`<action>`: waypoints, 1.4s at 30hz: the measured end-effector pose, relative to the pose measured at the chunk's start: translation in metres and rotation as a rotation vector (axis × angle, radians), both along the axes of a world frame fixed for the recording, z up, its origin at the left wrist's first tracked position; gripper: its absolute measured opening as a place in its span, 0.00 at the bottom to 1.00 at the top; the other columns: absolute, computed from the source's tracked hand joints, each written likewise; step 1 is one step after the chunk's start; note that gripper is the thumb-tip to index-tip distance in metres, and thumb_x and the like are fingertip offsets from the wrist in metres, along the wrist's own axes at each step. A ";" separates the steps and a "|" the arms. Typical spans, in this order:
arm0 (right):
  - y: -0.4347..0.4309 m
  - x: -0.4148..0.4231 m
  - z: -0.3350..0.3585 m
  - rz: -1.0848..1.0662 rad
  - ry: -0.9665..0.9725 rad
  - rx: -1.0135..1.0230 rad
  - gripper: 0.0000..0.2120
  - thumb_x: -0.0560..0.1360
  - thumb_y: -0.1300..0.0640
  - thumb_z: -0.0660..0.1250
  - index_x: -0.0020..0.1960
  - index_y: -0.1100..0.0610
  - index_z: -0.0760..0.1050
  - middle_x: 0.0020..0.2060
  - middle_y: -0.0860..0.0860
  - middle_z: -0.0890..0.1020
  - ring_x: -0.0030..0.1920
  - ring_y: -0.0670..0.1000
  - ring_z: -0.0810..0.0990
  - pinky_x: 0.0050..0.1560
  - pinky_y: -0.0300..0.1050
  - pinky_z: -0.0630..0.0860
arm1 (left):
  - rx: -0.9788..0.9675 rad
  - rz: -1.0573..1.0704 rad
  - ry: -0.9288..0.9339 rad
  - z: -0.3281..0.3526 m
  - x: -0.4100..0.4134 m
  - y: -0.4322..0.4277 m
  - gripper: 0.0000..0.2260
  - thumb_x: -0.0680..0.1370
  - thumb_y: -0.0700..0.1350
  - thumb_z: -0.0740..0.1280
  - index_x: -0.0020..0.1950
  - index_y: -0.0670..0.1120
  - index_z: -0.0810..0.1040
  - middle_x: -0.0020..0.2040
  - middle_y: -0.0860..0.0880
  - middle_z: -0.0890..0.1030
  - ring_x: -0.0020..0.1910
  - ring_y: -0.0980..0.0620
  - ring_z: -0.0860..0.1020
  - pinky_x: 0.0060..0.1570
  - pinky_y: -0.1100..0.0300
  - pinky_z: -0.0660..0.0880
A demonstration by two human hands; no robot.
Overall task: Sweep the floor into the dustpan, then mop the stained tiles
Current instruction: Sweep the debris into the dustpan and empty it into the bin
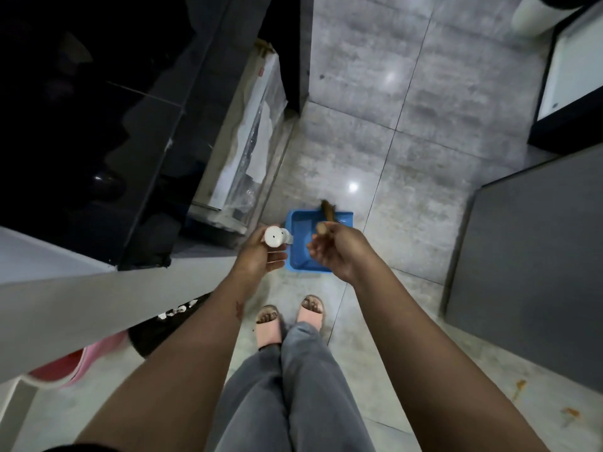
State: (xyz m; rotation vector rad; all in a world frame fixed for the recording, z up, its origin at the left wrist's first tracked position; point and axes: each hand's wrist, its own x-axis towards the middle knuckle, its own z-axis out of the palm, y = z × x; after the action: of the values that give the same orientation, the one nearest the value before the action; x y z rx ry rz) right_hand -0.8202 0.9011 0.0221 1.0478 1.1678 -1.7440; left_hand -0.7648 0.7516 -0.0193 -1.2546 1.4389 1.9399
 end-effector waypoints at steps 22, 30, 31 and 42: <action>-0.059 -0.048 -0.035 1.190 1.135 0.851 0.09 0.80 0.56 0.60 0.57 0.55 0.76 0.48 0.55 0.80 0.44 0.58 0.79 0.45 0.53 0.78 | -0.778 -0.064 0.176 -0.010 -0.009 -0.033 0.14 0.79 0.48 0.67 0.63 0.47 0.76 0.57 0.45 0.82 0.57 0.44 0.79 0.54 0.59 0.72; -0.098 -0.062 -0.037 1.354 1.263 0.816 0.08 0.80 0.54 0.61 0.56 0.57 0.74 0.46 0.56 0.80 0.45 0.58 0.78 0.45 0.52 0.76 | -0.814 0.042 0.180 -0.010 -0.007 -0.047 0.16 0.80 0.44 0.66 0.66 0.41 0.74 0.61 0.44 0.81 0.61 0.45 0.78 0.58 0.58 0.73; -0.102 -0.062 -0.038 1.381 1.260 0.812 0.09 0.80 0.54 0.61 0.56 0.57 0.74 0.47 0.57 0.80 0.46 0.59 0.78 0.45 0.52 0.77 | -0.802 0.048 0.168 -0.010 -0.007 -0.050 0.16 0.80 0.44 0.66 0.66 0.41 0.74 0.61 0.44 0.80 0.61 0.45 0.78 0.60 0.56 0.73; -0.122 -0.057 -0.054 1.432 1.203 0.801 0.10 0.79 0.56 0.61 0.58 0.57 0.73 0.46 0.60 0.81 0.46 0.61 0.79 0.44 0.53 0.77 | -0.804 0.017 0.135 -0.012 -0.004 -0.052 0.16 0.80 0.47 0.65 0.66 0.42 0.74 0.62 0.45 0.80 0.62 0.45 0.77 0.56 0.60 0.70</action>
State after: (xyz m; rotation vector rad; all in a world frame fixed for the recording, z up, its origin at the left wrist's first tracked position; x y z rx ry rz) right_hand -0.8772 0.7787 -0.0319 -0.7462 2.4897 -0.4967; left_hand -0.7686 0.6991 -0.0316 -1.4484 2.4174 1.4970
